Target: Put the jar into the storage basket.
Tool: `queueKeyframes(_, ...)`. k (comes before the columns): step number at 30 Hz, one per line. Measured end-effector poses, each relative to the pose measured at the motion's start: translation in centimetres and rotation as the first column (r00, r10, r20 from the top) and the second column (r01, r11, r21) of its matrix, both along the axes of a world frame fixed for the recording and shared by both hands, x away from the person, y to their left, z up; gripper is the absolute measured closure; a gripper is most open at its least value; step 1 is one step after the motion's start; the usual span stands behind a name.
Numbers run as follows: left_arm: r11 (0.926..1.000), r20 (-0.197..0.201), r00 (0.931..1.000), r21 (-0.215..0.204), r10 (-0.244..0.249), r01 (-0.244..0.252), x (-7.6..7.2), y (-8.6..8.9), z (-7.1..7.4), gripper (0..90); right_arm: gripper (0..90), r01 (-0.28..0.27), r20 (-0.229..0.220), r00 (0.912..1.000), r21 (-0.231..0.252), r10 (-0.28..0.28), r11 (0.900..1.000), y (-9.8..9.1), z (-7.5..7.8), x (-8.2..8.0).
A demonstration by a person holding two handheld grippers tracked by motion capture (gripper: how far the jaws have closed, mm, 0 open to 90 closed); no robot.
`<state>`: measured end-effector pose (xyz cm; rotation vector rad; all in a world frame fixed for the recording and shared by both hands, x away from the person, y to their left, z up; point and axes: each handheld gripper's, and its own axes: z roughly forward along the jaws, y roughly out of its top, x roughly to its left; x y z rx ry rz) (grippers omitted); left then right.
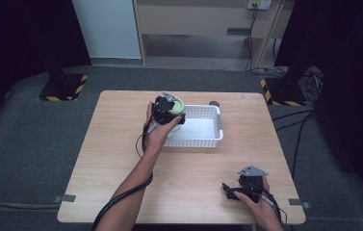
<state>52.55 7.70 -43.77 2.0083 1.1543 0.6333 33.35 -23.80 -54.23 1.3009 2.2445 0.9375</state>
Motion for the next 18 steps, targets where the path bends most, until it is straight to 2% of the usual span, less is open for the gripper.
queueKeyframes(3, 1.0000, 0.000, 1.0000, -0.006, -0.003, 0.003, -0.1, -0.1, -0.2, 10.2, 0.3, 0.000, 0.001, 1.0000, 0.000, 0.000, 1.0000, 0.0, 0.0, 0.0)
queueKeyframes(18, 0.9998, -0.034, 0.9994, 0.016, -0.008, 0.009, -0.1, -1.1, -2.1, 10.2, 0.3, 0.000, 0.000, 1.0000, 0.000, 0.000, 1.0000, 0.0, 0.0, 0.0)
